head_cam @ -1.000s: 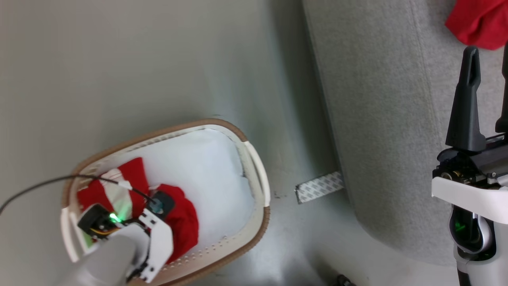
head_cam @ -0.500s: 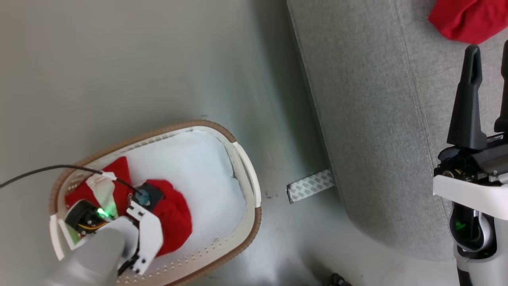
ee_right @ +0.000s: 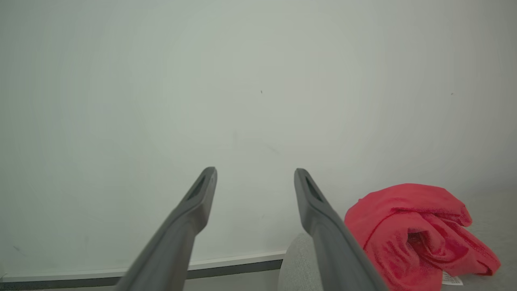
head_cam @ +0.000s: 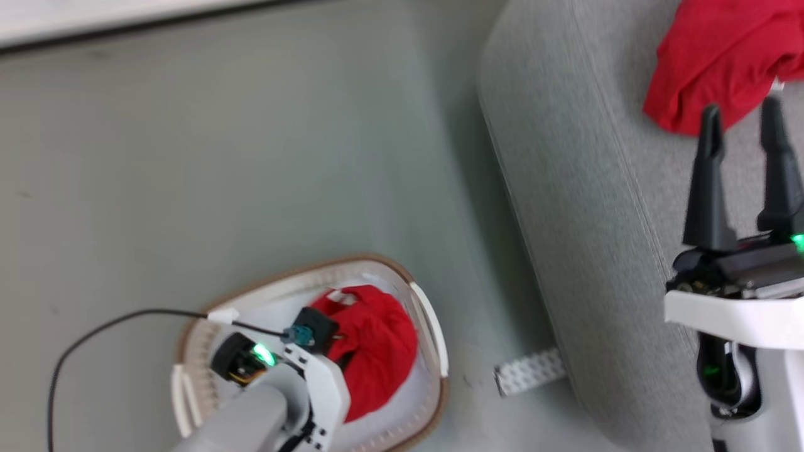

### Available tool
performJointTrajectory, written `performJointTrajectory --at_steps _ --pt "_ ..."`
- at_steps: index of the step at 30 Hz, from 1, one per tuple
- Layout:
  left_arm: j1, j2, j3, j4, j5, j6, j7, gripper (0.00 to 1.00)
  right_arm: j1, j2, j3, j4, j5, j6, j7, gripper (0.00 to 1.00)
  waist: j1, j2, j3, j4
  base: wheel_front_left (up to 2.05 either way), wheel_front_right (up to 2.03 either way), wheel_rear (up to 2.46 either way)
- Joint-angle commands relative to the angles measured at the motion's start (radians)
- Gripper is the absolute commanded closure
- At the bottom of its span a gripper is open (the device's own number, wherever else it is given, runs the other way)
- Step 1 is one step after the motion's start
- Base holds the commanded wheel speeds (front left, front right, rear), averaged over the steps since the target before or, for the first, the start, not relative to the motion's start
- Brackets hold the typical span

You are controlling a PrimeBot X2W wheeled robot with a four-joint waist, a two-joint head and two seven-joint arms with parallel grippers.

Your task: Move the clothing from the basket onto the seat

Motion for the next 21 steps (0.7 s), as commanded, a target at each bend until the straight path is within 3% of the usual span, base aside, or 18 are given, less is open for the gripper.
performJointTrajectory --at_steps 1,5,11,21 --pt "0.027 -0.006 -0.001 -0.010 -0.024 0.002 -0.018 1.00 0.022 -0.001 0.006 0.012 -0.012 -0.003 -0.003 0.00 0.0001 0.0000 -0.129 0.084 0.00 0.00 0.00" --pt "0.055 -0.020 0.015 -0.088 -0.077 0.002 -0.074 1.00 0.055 -0.002 0.018 0.050 -0.020 -0.003 -0.002 0.00 0.0001 0.0000 -0.241 0.130 0.00 0.00 0.00" --pt "0.108 0.020 0.092 -0.267 -0.098 0.008 -0.094 1.00 0.124 -0.002 0.025 0.098 -0.024 -0.003 -0.001 0.00 0.0001 0.0000 -0.382 0.190 0.00 0.00 0.00" --pt "0.158 0.136 0.238 -0.641 -0.059 0.110 -0.093 1.00 0.251 -0.020 0.056 0.160 -0.004 -0.003 -0.001 0.00 0.0001 0.0000 -0.517 0.274 0.00 0.00 0.00"
